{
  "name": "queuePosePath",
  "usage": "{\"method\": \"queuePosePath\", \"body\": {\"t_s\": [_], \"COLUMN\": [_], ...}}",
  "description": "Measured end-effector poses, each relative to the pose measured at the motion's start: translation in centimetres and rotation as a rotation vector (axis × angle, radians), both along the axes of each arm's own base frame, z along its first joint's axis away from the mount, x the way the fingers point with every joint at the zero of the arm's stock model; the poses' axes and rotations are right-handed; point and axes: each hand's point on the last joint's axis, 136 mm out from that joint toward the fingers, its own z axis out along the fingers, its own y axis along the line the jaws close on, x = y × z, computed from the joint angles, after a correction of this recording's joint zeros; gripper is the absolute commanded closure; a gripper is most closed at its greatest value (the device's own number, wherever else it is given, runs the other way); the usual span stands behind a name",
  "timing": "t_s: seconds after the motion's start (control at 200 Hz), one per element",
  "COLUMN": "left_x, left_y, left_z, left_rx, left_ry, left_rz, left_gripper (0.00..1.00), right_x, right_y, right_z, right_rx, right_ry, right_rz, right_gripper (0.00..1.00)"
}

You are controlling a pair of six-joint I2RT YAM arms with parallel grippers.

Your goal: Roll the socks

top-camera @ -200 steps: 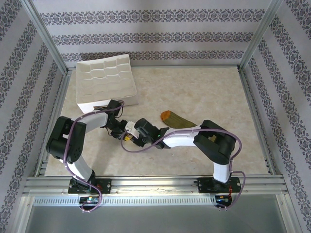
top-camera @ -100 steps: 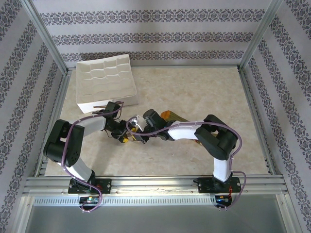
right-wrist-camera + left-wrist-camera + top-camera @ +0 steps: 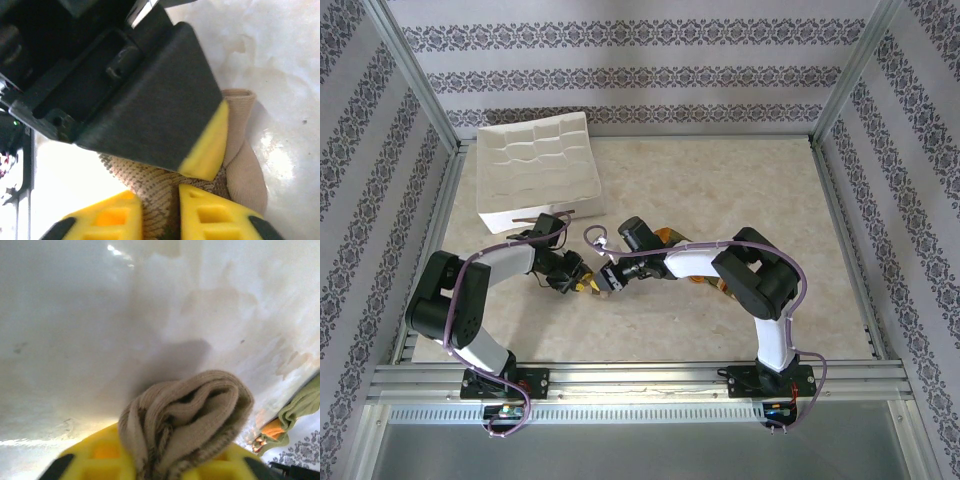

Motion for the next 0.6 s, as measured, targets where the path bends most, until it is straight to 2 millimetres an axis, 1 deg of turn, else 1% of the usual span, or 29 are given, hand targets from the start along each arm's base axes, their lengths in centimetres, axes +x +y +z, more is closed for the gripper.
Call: {"method": "queuePosePath", "body": {"t_s": [0.05,0.095,0.14,0.16,0.23,0.285,0.32,0.4,0.47,0.53,0.6], "left_x": [-0.1,-0.2,-0.5,-0.5,-0.8,-1.1,-1.2,-1.4,-1.4,-1.4,-1.5], "left_y": [-0.2,-0.4,-0.6,-0.6,-0.5,-0.5,-0.4,-0.4,-0.4,-0.4,-0.4], "left_z": [0.1,0.1,0.1,0.1,0.1,0.1,0.1,0.1,0.1,0.1,0.1], "left_rx": [-0.011,-0.02,-0.024,-0.024,-0.023,-0.02,-0.018,-0.016,-0.013,-0.011,-0.012], "left_ry": [-0.001,0.005,0.014,0.018,0.037,0.051,0.06,0.074,0.087,0.095,0.103], "left_rz": [-0.004,-0.008,-0.012,-0.011,-0.008,-0.006,-0.003,0.002,0.006,0.008,0.009], "left_gripper": [1.0,1.0,1.0,1.0,1.0,1.0,1.0,1.0,1.0,1.0,1.0], "right_x": [0.0,-0.3,-1.2,-1.7,-3.9,-5.0,-5.2,-4.7,-3.6,-2.7,-2.2], "right_y": [-0.5,-1.2,-2.2,-2.7,-3.4,-3.0,-2.6,-2.4,-2.2,-1.5,-0.7], "right_z": [0.0,0.0,0.0,0.1,0.3,0.6,0.9,1.1,1.2,1.1,0.7], "right_rx": [-0.006,-0.019,-0.05,-0.071,-0.124,-0.146,-0.155,-0.193,-0.234,-0.267,-0.297], "right_ry": [-0.025,-0.092,-0.177,-0.232,-0.398,-0.509,-0.568,-0.68,-0.752,-0.806,-0.845], "right_rz": [-0.018,-0.034,-0.039,-0.044,-0.004,0.038,0.055,0.063,0.055,0.054,0.06], "right_gripper": [0.53,0.44,0.33,0.3,0.28,0.27,0.27,0.26,0.26,0.27,0.28]}}
